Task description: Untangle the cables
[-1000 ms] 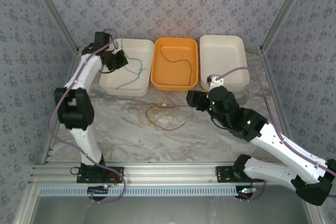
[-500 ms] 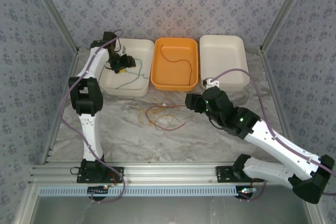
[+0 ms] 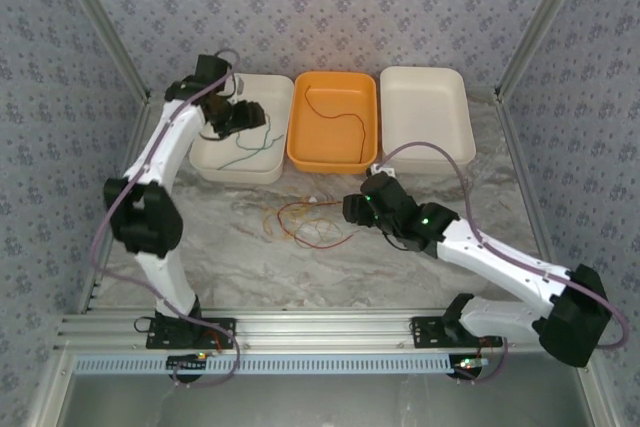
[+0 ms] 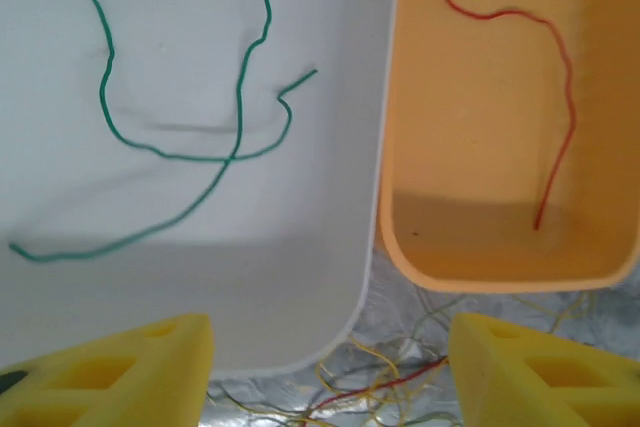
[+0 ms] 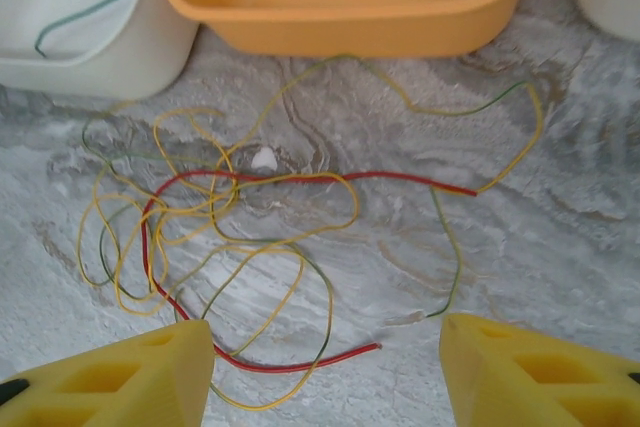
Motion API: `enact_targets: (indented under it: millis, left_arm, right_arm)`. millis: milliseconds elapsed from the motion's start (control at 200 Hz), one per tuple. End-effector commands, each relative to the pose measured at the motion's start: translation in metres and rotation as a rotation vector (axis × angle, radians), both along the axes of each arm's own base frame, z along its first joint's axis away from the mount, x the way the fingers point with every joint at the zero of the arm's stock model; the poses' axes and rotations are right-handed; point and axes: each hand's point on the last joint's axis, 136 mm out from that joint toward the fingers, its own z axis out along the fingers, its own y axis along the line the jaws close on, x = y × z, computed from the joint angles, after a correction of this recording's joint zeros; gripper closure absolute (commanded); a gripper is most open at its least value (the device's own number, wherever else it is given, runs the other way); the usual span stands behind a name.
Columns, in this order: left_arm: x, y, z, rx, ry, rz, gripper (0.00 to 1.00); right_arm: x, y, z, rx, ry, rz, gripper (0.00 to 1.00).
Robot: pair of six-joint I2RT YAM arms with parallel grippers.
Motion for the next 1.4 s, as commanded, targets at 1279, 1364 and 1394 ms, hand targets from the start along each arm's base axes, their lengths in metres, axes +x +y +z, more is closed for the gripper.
enact_targets:
  millis: [1279, 1364, 1394]
  left_arm:
    - [-0.156, -0.062, -0.183, 0.067, 0.035, 0.133, 1.00]
    - [-0.155, -0.062, -0.162, 0.043, -0.012, 0.121, 1.00]
    - [-0.156, -0.062, -0.152, 0.028, -0.031, 0.113, 1.00]
  right_arm:
    - [0.009, 0.063, -0.125, -0.239, 0.210, 0.040, 0.60]
    - [0.008, 0.052, -0.111, -0.221, 0.169, 0.014, 0.58]
    - [0.008, 0.046, -0.105, -0.213, 0.154, 0.000, 0.57]
